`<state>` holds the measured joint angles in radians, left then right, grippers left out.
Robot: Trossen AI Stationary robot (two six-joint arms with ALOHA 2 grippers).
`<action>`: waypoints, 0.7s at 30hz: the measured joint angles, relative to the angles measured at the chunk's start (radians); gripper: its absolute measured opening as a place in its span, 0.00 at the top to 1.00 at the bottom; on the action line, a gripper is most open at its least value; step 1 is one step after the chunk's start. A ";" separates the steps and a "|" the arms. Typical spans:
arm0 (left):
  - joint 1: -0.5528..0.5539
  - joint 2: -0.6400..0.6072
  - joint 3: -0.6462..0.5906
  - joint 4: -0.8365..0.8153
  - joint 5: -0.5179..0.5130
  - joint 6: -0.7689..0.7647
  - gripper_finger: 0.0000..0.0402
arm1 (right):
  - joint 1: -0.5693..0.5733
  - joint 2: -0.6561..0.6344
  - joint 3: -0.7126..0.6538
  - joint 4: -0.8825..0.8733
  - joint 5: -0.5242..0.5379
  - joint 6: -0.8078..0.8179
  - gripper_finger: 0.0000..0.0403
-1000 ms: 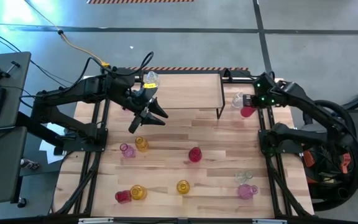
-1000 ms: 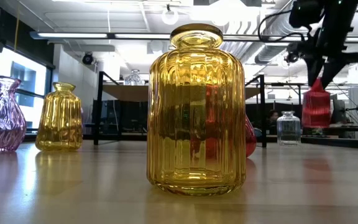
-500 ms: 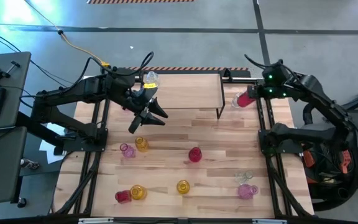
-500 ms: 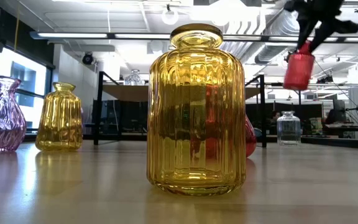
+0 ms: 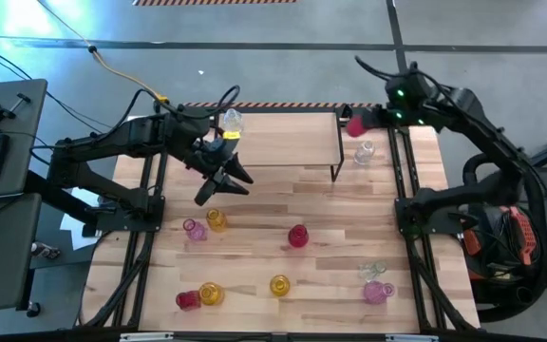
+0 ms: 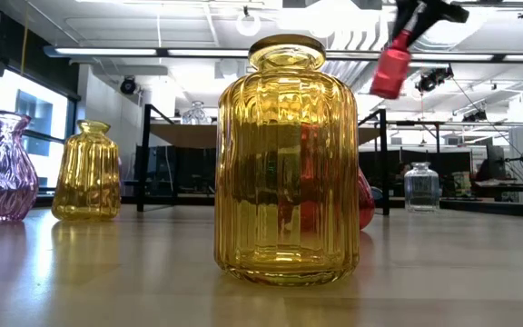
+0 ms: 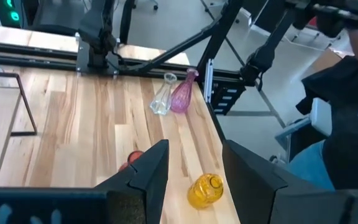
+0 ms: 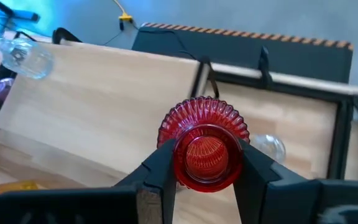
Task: Sort vases onto shelf
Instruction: Put the top red vase on the shelf
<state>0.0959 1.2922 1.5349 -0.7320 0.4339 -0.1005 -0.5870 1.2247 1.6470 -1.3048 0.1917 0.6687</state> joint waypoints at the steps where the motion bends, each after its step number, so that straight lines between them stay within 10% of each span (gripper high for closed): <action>1: 0.000 0.000 0.000 -0.007 0.000 0.000 0.65 | 0.000 0.030 0.030 0.000 0.000 -0.018 0.77; 21: 0.000 0.000 0.000 -0.066 -0.042 0.026 0.65 | 0.015 0.512 0.492 -0.148 -0.059 -0.241 0.77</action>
<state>0.0956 1.2922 1.5349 -0.7979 0.3916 -0.0745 -0.5720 1.7367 2.1389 -1.4525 0.1326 0.4281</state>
